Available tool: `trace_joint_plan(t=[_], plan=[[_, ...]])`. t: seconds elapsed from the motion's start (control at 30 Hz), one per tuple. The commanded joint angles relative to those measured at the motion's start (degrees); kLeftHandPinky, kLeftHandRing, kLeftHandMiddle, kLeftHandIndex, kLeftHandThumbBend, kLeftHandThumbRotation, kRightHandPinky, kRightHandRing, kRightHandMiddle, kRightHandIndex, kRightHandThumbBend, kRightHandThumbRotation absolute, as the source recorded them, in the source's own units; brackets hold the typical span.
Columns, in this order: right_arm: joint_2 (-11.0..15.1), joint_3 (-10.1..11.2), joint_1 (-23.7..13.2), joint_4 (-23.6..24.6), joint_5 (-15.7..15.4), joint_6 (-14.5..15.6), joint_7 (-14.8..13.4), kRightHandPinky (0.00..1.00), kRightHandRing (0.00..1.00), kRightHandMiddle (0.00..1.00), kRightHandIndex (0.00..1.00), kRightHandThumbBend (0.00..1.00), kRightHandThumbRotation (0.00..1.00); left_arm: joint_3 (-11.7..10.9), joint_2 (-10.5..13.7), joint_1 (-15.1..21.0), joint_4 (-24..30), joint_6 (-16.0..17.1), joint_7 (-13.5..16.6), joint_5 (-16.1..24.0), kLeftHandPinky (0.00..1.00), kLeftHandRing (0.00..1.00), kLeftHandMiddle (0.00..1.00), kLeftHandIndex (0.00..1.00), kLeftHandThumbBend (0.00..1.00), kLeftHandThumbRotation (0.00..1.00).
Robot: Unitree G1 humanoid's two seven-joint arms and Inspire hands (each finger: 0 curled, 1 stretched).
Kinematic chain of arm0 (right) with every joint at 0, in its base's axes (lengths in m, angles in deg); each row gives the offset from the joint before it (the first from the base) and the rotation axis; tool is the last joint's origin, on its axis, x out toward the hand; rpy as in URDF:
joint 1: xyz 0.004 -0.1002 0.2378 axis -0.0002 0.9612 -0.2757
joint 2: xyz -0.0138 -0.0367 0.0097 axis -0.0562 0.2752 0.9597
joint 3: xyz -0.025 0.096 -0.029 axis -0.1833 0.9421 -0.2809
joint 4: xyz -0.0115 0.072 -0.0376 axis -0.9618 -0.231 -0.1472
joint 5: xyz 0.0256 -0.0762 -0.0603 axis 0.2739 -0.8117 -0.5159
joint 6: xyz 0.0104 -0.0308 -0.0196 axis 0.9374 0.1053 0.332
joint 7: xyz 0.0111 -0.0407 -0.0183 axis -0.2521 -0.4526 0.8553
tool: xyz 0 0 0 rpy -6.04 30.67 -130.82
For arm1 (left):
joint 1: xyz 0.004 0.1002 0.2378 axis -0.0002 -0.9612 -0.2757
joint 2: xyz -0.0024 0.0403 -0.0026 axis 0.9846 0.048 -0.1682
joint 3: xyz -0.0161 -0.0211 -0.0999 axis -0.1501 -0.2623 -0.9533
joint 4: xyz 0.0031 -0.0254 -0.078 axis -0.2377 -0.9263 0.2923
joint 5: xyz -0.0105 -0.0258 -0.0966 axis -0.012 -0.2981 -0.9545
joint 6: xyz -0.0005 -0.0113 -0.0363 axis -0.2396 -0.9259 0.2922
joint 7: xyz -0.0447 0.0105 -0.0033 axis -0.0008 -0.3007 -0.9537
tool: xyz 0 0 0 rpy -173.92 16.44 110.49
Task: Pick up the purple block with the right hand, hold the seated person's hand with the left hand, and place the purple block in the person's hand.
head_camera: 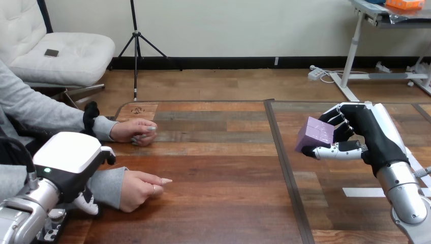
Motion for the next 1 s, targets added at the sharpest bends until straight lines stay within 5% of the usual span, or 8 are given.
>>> trace_joint_plan(t=[0.0,0.5,0.97], plan=[[0.10,1.52,-1.85,3.09,1.05,-1.24,-0.64,0.37,0.40,0.43,0.45,0.84,0.00,0.68,-0.14,4.76,-1.81,0.69,1.46,-1.12,0.62,0.69,0.71,0.70,1.00,0.13],[0.46,1.41,-1.89,3.03,0.56,-0.70,-1.00,0.37,0.40,0.43,0.45,0.84,0.00,2.33,-1.03,6.17,-4.02,0.26,1.53,-0.79,0.62,0.67,0.68,0.68,1.00,0.14],[0.29,1.90,-1.97,2.98,1.20,-1.15,-0.22,0.36,0.39,0.43,0.45,0.83,0.00,3.25,-1.94,7.96,-5.46,-1.34,-3.01,-2.31,0.51,0.57,0.60,0.61,0.96,0.10]])
